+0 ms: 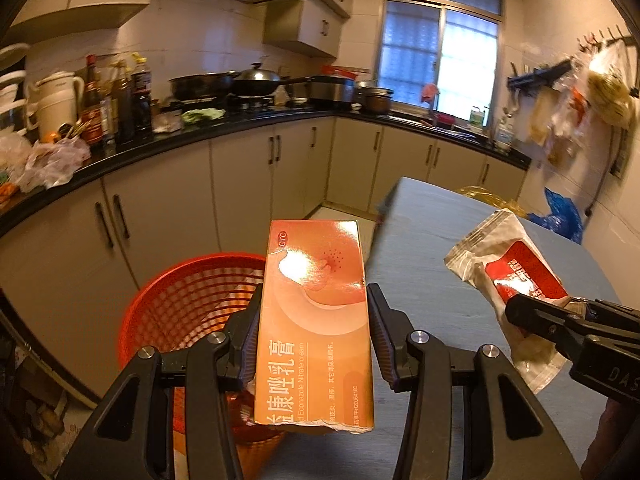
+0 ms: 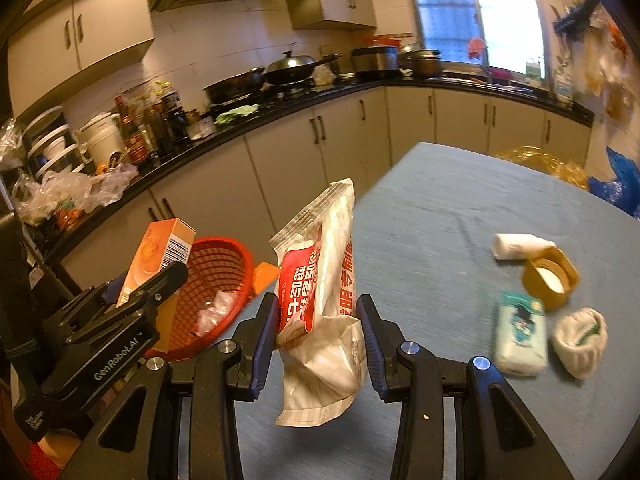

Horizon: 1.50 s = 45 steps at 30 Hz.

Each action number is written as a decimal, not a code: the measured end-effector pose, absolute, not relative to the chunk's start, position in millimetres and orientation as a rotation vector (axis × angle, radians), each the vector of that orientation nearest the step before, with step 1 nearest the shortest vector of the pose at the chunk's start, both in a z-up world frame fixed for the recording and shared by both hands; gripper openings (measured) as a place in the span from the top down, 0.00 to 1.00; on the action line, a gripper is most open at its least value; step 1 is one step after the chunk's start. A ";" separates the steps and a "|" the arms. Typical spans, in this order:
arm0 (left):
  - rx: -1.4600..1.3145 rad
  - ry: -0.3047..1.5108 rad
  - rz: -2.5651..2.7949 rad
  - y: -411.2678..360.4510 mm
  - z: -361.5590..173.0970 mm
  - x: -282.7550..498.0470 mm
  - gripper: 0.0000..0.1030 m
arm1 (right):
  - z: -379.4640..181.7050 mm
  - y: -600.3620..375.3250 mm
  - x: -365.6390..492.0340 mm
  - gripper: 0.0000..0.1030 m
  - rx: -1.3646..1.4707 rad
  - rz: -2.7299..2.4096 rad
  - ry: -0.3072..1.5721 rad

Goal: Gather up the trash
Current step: 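Carry the ointment box and paper bag to the wastebasket and open both tools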

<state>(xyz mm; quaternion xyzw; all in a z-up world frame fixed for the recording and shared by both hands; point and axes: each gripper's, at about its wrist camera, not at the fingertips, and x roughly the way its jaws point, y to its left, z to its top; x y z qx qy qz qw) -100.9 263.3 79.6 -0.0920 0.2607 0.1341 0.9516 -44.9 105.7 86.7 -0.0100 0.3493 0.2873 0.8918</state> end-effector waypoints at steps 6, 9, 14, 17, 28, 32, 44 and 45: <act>-0.219 0.521 0.328 292.4 80.5 -109.5 0.55 | 86.1 134.2 -43.6 0.58 -0.042 0.644 0.743; -0.233 0.516 0.359 308.5 80.1 -115.3 0.55 | 87.1 146.7 -43.0 0.58 -0.049 0.661 0.748; -0.265 0.523 0.405 335.2 75.7 -121.5 0.55 | 88.0 164.2 -40.7 0.58 -0.058 0.693 0.757; -0.281 0.531 0.426 347.4 71.3 -122.7 0.55 | 85.9 175.4 -38.0 0.58 -0.066 0.710 0.768; -0.301 0.587 0.420 358.4 51.6 -116.5 0.55 | 69.9 218.5 -19.4 0.58 -0.056 0.770 0.847; -0.296 0.602 0.418 359.9 46.7 -114.0 0.55 | 60.4 230.0 -11.5 0.58 -0.040 0.789 0.883; -0.292 0.623 0.417 362.0 40.0 -105.1 0.55 | 50.5 236.8 0.2 0.57 -0.035 0.793 0.908; -0.290 0.624 0.417 361.7 39.8 -104.6 0.55 | 50.5 236.8 0.1 0.57 -0.035 0.794 0.908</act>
